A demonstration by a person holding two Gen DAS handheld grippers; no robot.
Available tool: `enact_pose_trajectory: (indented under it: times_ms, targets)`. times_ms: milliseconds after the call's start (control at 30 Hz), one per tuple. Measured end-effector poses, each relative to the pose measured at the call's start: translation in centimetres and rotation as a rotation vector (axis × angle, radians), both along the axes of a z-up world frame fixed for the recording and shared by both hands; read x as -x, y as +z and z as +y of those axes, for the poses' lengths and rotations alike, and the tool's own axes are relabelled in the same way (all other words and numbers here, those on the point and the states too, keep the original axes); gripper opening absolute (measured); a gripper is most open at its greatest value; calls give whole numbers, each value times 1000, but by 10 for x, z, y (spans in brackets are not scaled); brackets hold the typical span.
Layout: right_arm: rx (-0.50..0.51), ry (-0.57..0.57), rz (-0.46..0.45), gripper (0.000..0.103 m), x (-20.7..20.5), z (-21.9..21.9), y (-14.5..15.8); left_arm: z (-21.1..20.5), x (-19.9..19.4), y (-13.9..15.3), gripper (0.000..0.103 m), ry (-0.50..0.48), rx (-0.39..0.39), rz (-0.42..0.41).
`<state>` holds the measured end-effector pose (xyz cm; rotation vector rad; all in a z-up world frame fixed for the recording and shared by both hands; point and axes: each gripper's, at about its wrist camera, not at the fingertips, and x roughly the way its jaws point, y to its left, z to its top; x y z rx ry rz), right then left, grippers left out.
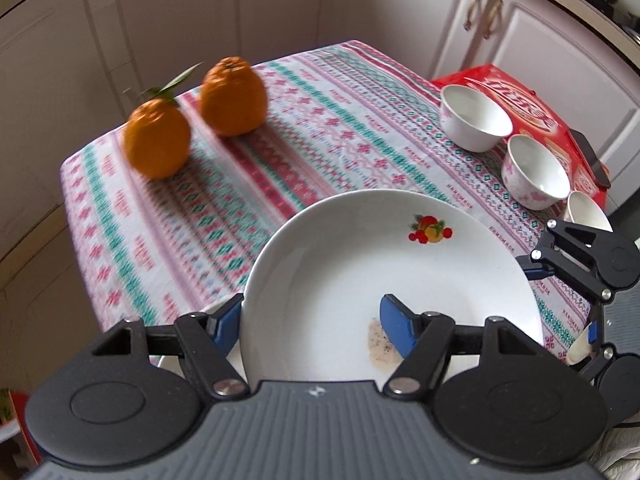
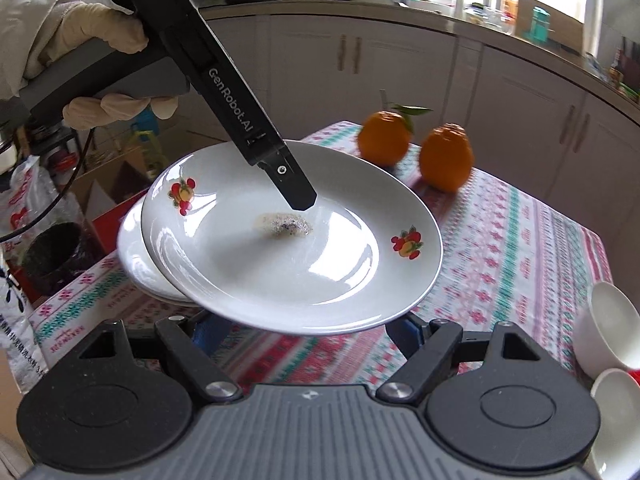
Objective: Organize plates and bowls
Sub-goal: 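Lift the stained plate with the left tool and carry it toward the deep plates, then lower the stained plate onto the deep plate stack and open the left tool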
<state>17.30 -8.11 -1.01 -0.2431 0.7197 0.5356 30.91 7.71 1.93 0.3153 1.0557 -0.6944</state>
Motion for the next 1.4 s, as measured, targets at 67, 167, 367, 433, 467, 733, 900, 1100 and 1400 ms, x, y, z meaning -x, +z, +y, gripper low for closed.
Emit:
enact_pose_trajectory:
  times_ms: [67, 167, 367, 433, 467, 733, 900, 1100, 1400]
  targets:
    - [-1, 20, 6, 86, 0, 8, -1, 11, 4, -1, 71, 23, 3, 2]
    - [-2, 45, 18, 86, 0, 18, -4, 25, 11, -5, 71, 52, 13, 9]
    - [21, 84, 30, 86, 0, 34, -8, 48, 18, -18, 71, 100, 33, 27]
    - [27, 91, 31, 86, -2, 39, -9, 54, 19, -22, 71, 113, 47, 33]
    - [30, 94, 35, 86, -3, 41, -10, 56, 19, -24, 71, 119, 53, 37]
    - [49, 101, 40, 86, -2, 50, -11, 70, 19, -38, 71, 134, 85, 58]
    - [64, 105, 40, 86, -3, 55, -12, 73, 18, -44, 71, 132, 87, 65]
    - [62, 113, 51, 86, -3, 57, -12, 78, 19, -51, 71, 134, 91, 82]
    - [80, 121, 51, 86, -2, 61, -14, 77, 18, -52, 71, 124, 75, 77]
